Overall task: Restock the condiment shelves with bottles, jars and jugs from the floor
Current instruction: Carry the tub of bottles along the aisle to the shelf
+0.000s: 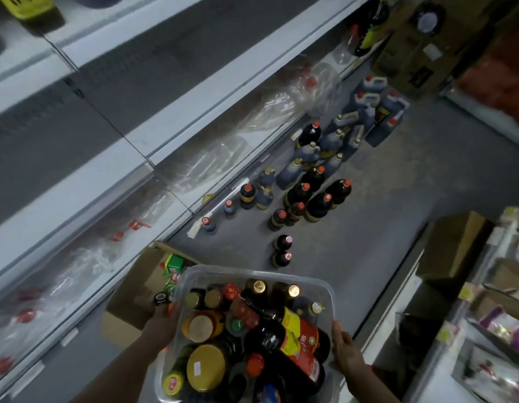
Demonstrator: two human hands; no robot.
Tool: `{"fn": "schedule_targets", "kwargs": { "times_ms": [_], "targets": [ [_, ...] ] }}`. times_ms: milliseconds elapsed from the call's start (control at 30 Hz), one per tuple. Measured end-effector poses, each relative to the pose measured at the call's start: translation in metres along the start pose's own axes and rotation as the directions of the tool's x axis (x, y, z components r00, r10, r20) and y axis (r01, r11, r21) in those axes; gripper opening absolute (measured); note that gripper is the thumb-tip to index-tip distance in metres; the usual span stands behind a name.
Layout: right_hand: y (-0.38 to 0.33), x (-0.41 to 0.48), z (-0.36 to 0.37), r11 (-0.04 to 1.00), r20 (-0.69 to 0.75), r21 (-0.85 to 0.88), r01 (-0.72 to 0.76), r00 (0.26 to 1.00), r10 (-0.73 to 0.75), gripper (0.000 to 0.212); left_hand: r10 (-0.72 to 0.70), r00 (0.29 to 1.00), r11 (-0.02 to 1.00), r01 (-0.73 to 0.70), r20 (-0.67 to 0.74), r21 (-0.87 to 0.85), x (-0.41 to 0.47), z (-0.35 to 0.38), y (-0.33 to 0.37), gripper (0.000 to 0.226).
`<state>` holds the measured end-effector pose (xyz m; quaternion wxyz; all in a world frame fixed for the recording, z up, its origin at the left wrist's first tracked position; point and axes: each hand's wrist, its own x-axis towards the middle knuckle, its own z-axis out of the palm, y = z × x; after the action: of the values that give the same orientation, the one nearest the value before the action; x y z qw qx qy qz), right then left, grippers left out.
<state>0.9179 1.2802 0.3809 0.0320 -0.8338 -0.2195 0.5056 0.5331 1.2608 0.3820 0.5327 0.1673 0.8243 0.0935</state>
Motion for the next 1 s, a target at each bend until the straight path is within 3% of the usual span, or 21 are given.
{"fn": "schedule_targets", "kwargs": {
  "times_ms": [200, 333, 567, 700, 867, 1000],
  "targets": [
    [0.037, 0.046, -0.026, 0.999, 0.009, -0.005, -0.054, 0.998, 0.054, 0.062, -0.017, 0.999, 0.998, 0.015, 0.037, 0.064, -0.003, 0.051, 0.009, 0.049],
    [0.059, 0.083, -0.040, 0.996, -0.009, 0.015, -0.091, 0.996, 0.091, 0.070, 0.022, 0.994, 0.999, -0.027, 0.109, 0.047, 0.016, 0.093, 0.015, 0.025],
    [0.101, 0.136, -0.034, 0.981, -0.112, 0.136, -0.137, 0.982, 0.153, 0.074, 0.052, 0.986, 0.957, -0.094, 0.156, 0.274, 0.083, 0.158, 0.028, 0.052],
    [0.129, 0.169, -0.011, 0.972, -0.156, 0.133, -0.196, 0.964, 0.215, 0.069, 0.109, 0.978, 0.899, -0.173, 0.177, 0.402, 0.122, 0.189, 0.025, 0.045],
    [0.167, 0.203, 0.024, 0.959, -0.128, 0.168, -0.229, 0.959, 0.252, 0.056, 0.127, 0.977, 0.890, -0.189, 0.171, 0.415, 0.173, 0.216, 0.014, 0.045],
    [0.191, 0.231, 0.052, 0.909, -0.057, 0.271, -0.316, 0.938, 0.343, 0.077, 0.114, 0.977, 0.837, -0.193, 0.181, 0.512, 0.214, 0.236, 0.012, 0.052]
  ]
}}
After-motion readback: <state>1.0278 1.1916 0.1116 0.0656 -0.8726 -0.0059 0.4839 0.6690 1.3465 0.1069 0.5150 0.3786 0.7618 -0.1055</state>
